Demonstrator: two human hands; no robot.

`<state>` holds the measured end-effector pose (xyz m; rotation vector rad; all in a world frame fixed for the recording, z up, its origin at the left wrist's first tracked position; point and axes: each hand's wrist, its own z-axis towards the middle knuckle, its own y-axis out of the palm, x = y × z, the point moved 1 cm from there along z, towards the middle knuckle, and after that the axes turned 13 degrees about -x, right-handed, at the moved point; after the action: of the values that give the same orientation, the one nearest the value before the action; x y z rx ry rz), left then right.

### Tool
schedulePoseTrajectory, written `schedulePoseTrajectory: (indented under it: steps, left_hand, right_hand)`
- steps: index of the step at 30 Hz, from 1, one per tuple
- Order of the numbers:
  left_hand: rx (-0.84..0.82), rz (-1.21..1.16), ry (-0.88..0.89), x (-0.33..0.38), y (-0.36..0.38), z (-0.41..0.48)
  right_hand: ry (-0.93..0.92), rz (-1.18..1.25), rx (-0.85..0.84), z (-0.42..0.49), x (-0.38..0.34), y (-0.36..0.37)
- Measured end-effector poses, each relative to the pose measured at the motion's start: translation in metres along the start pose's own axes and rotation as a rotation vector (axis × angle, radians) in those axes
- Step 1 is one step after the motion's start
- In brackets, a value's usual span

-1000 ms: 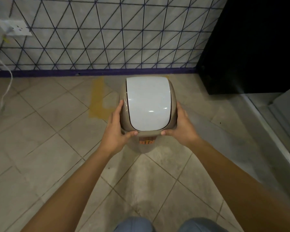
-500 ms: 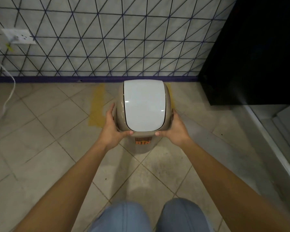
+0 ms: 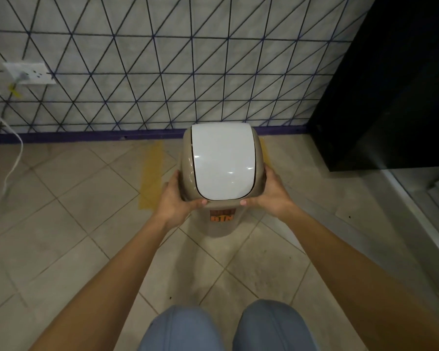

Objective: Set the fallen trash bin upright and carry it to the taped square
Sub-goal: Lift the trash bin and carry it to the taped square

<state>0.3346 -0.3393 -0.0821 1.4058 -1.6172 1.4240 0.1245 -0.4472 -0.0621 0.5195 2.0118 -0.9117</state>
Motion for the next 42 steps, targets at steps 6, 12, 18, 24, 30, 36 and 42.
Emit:
schedulePoseTrajectory:
  steps: [6,12,18,24,30,36,42]
  left_hand:
    - [-0.031,0.034,-0.012,0.002,-0.007,0.008]
    - [-0.058,0.037,0.007,0.002,-0.017,0.028]
    - [-0.030,0.004,0.029,0.004,-0.020,0.047]
    - [0.005,-0.050,0.041,0.008,-0.025,0.065]
    - [0.006,-0.040,0.011,0.014,-0.030,0.084]
    - [-0.025,0.003,-0.043,0.024,-0.037,0.096]
    - [-0.058,0.019,-0.031,0.029,-0.042,0.111]
  right_hand:
    - [0.043,-0.021,-0.053,0.012,-0.007,-0.003]
    - [-0.004,0.009,-0.041,0.030,-0.005,-0.008]
    - [-0.024,0.013,-0.044,0.053,-0.009,-0.015]
    - [-0.042,0.044,-0.047,0.073,-0.012,-0.022]
    - [-0.059,0.040,-0.070,0.093,-0.020,-0.030]
    - [-0.045,0.006,-0.096,0.107,-0.028,-0.036]
    - [-0.051,-0.023,-0.111,0.124,-0.033,-0.046]
